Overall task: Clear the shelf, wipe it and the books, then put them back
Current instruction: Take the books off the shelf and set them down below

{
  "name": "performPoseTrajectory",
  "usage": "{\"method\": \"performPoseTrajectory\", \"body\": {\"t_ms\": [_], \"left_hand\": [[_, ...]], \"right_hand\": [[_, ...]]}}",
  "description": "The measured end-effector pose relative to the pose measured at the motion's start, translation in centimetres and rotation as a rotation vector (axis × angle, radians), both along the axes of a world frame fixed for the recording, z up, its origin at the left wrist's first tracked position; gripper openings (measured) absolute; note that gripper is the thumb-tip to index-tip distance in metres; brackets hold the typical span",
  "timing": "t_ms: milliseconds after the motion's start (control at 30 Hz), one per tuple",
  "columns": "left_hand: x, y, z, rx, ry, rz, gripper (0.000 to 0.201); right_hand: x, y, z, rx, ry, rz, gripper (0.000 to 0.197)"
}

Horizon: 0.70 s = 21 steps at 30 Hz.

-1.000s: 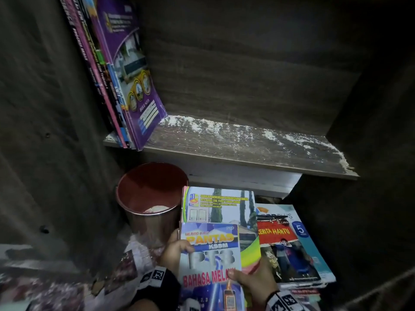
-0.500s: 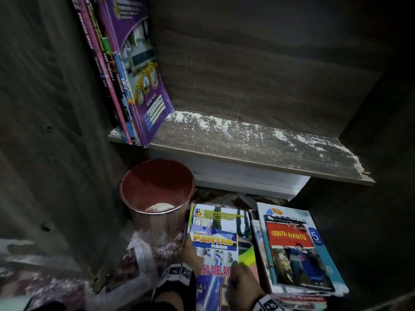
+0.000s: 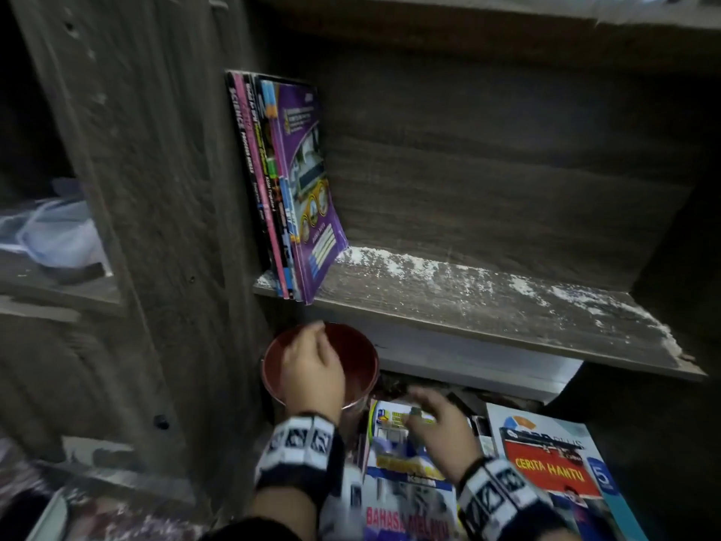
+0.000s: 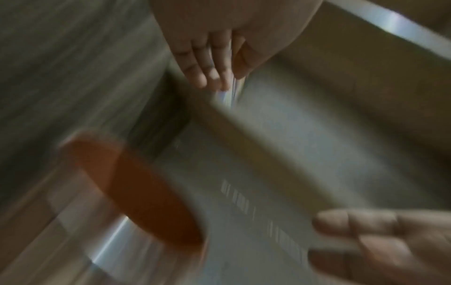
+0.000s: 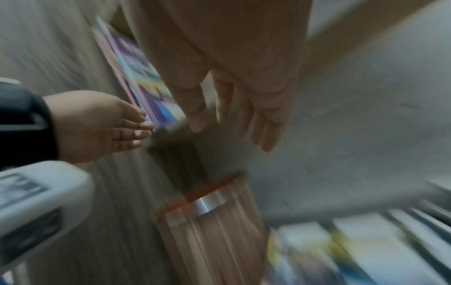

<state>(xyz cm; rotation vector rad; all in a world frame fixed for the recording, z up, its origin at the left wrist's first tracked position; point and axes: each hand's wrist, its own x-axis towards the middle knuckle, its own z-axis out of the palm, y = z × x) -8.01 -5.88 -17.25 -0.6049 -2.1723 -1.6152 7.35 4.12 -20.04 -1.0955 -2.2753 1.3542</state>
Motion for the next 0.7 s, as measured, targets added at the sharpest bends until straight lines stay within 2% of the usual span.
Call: {"method": "performPoseTrajectory", "body": {"t_ms": [67,167,233,333,433,500,700], "left_hand": [[-2.7,-0.3,4.8,0.085,-0.019,0.071,0.030],[-6.6,-0.8,10.8,0.054,-0.138,0.085,0.065],[-8.5,-0.8,13.1,0.003,-0.218,-0.011,0.086],[-10.3,-0.1,14.2,-0.025,-0.262,-0.154,0.101],[-11.0,0.9,14.3,0.005,-0.255,-0.187,0.096],[-11.2,1.7,14.1,0.087,-0.251,-0.181,0.088],[-11.5,3.6,12.7,0.295,-0.264,-0.055,0.054]], "right_hand": [[-3.1,0.1,4.1,0.044,0.134,0.021,0.042],[-7.9,0.5,9.6,0.095,0.286,0.111,0.041],[-11.0,0.4,13.0,0.101,0.336,0.163,0.041],[-15.2,0.5,16.6,0.121,0.386,0.215,0.041],[-18.1,1.1,18.4,0.107,0.415,0.249,0.039],[-19.9,1.5,18.9,0.062,0.377,0.273,0.039],[-22.6,2.8,17.5,-0.067,0.324,0.324,0.047]]}}
